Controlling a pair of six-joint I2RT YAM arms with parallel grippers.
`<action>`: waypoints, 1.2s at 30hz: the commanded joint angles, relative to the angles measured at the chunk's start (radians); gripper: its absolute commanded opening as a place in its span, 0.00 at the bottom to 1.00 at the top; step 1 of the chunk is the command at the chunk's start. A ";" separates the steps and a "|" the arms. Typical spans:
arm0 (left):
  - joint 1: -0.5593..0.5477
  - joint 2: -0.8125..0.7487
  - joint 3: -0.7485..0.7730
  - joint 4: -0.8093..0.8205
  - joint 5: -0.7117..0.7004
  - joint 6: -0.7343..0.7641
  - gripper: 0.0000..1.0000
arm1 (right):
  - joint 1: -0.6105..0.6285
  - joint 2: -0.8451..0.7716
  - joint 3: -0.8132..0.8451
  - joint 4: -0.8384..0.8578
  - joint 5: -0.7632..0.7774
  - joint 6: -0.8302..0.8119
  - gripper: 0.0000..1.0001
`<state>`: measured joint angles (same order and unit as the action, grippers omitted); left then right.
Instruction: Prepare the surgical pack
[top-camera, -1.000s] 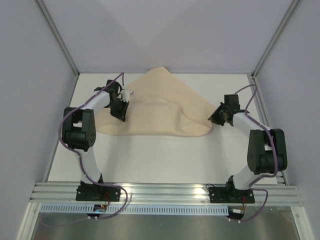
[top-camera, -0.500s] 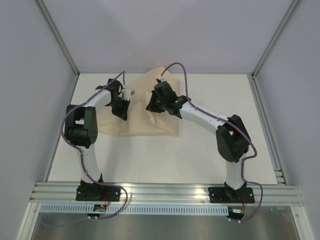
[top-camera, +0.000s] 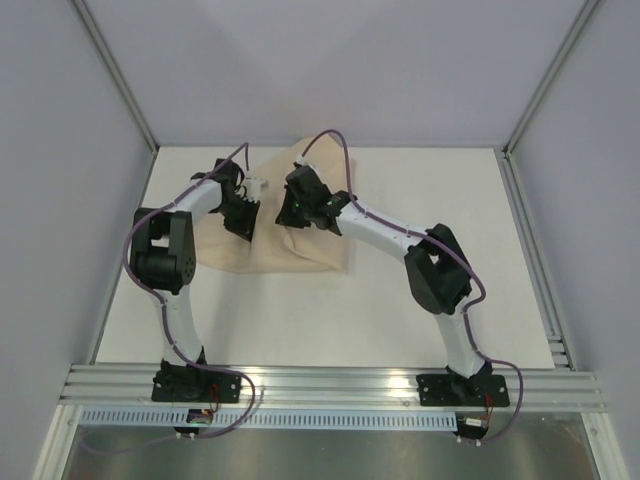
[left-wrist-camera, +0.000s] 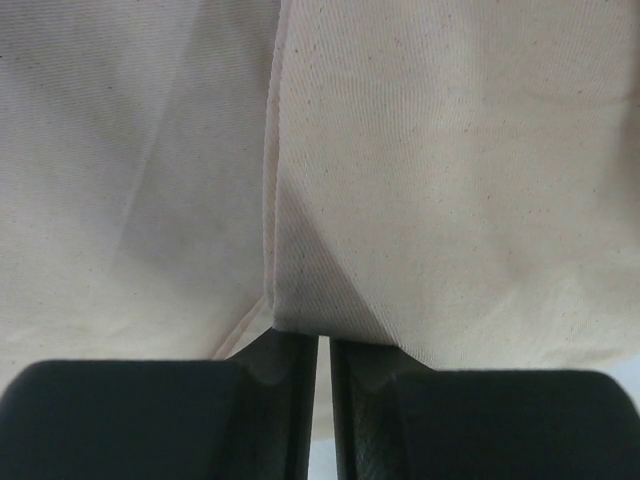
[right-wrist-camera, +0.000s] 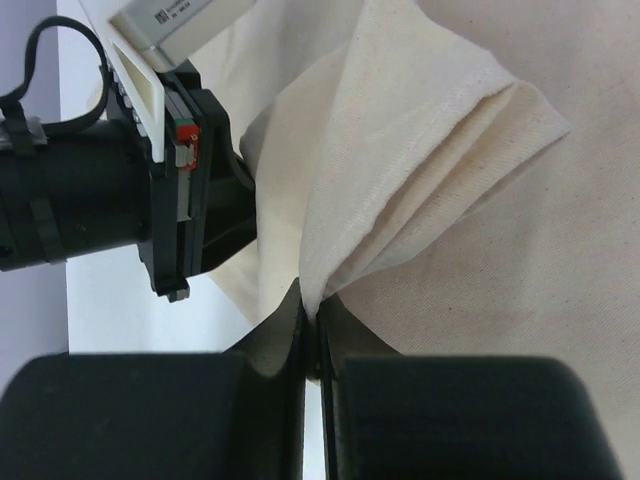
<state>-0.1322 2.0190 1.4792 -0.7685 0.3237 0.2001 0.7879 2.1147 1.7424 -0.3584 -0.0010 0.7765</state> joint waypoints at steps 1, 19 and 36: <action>0.002 0.015 0.030 0.021 0.072 -0.022 0.16 | 0.020 0.036 0.104 0.076 -0.013 0.004 0.02; 0.019 -0.152 0.112 -0.067 -0.112 -0.001 0.58 | 0.068 0.079 0.135 0.096 -0.171 -0.166 0.54; -0.018 -0.031 0.283 -0.100 0.087 -0.018 0.68 | -0.091 -0.343 -0.325 0.010 -0.048 -0.195 0.64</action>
<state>-0.1230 1.9285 1.7329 -0.8299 0.3840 0.1772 0.7567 1.7958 1.5208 -0.2989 -0.0937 0.5610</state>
